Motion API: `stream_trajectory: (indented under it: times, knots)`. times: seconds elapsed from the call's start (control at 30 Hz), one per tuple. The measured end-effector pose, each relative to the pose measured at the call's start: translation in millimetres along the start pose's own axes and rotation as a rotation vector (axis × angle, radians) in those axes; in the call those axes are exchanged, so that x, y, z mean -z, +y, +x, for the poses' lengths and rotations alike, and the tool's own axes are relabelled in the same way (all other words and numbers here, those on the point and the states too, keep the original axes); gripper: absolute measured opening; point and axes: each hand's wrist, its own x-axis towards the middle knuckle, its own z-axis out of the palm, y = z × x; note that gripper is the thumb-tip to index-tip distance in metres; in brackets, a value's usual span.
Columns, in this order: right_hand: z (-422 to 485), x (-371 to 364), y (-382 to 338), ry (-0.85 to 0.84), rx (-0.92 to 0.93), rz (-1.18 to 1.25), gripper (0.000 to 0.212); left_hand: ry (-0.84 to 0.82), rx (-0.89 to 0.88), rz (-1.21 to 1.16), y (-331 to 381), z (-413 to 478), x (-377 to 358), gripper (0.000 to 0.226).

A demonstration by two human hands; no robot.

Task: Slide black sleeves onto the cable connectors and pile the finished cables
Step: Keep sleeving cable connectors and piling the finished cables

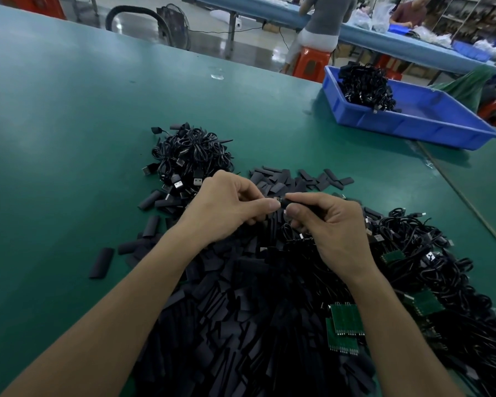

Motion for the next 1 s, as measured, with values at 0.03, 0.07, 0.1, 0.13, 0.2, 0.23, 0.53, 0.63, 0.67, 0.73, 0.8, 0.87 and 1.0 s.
stream_trajectory:
  times: [0.03,0.07,0.1,0.13,0.2,0.23,0.53,0.63,0.67,0.73,0.8,0.87,1.0]
  knots:
    - [-0.1,-0.2,0.5,0.009,0.007,-0.005,0.017,-0.012,-0.013,-0.008,0.9,0.2,0.2,0.02]
    - [-0.1,0.0,0.7,0.013,0.013,-0.01,0.017,-0.023,-0.027,-0.007,1.7,0.3,0.3,0.017]
    - [-0.1,0.7,0.5,0.013,0.013,-0.008,0.017,-0.033,-0.041,0.005,2.2,0.5,0.3,0.016]
    - [0.2,1.7,0.1,0.007,0.009,0.0,0.018,-0.041,-0.051,0.021,2.5,0.5,0.5,0.016]
    - [0.9,3.9,-0.5,-0.021,-0.001,0.008,0.02,-0.061,-0.058,0.041,2.8,0.3,0.8,0.017]
    - [1.2,5.0,-0.6,-0.04,-0.002,0.007,0.021,-0.073,-0.06,0.047,2.7,0.2,0.7,0.017]
    - [-1.0,6.6,5.0,-0.033,0.005,0.009,0.014,-0.108,-0.074,0.04,3.2,-0.6,-1.3,0.012]
    - [-1.3,5.9,5.8,-0.032,0.002,0.01,0.016,-0.121,-0.072,0.008,2.4,-0.9,-0.8,0.011]
    - [-1.2,5.8,5.8,-0.035,-0.003,0.016,0.018,-0.125,-0.07,-0.003,1.8,-1.0,-0.5,0.011]
    - [-1.1,6.8,4.4,-0.049,-0.012,0.031,0.018,-0.134,-0.07,-0.013,0.5,-0.8,0.0,0.011]
    - [-1.2,8.3,2.6,-0.072,-0.018,0.031,0.019,-0.147,-0.07,-0.012,-0.7,-0.3,-0.2,0.011]
    - [-1.1,10.1,2.0,-0.086,-0.018,0.013,0.019,-0.158,-0.071,-0.015,-1.7,0.3,-1.4,0.011]
    - [-1.6,10.2,2.9,-0.068,-0.015,-0.008,0.019,-0.174,-0.05,-0.051,-1.9,0.3,-4.6,0.011]
